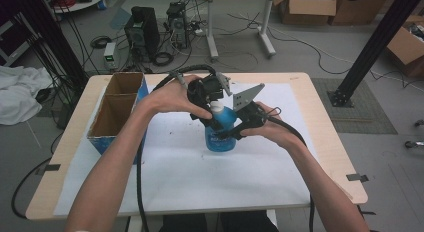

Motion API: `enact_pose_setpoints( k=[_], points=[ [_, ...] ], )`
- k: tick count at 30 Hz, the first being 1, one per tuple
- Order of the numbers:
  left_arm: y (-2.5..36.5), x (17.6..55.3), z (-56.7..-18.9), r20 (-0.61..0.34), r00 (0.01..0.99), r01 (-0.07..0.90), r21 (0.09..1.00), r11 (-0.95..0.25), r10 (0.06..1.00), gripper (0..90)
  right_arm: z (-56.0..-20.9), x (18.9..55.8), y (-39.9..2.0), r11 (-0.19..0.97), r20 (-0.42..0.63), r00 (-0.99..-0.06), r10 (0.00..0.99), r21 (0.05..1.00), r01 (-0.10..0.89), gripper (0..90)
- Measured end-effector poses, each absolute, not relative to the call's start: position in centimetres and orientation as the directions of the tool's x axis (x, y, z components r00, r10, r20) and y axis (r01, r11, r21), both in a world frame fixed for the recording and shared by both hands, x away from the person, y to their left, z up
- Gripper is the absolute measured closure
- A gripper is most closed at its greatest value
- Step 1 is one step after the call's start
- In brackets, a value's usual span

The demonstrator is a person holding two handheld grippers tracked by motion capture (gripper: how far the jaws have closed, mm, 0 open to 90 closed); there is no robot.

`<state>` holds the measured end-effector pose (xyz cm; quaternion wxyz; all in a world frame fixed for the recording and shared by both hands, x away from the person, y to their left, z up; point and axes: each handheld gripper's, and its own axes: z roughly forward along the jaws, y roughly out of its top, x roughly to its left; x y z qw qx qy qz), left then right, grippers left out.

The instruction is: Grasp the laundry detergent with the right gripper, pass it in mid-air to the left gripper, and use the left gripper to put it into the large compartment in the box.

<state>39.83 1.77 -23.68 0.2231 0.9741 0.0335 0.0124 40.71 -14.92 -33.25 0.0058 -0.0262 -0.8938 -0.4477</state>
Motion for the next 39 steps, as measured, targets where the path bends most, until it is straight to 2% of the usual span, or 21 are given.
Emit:
enact_pose_setpoints(
  k=[39],
  points=[
    [1.34, 39.58, -24.43, 0.037, 0.997, 0.051, 0.398, -0.916, 0.071, 37.2, -33.32, 40.38, -14.49, 0.594, 0.035, -0.999, 0.041, 0.803, 0.053, 44.2]
  ],
)
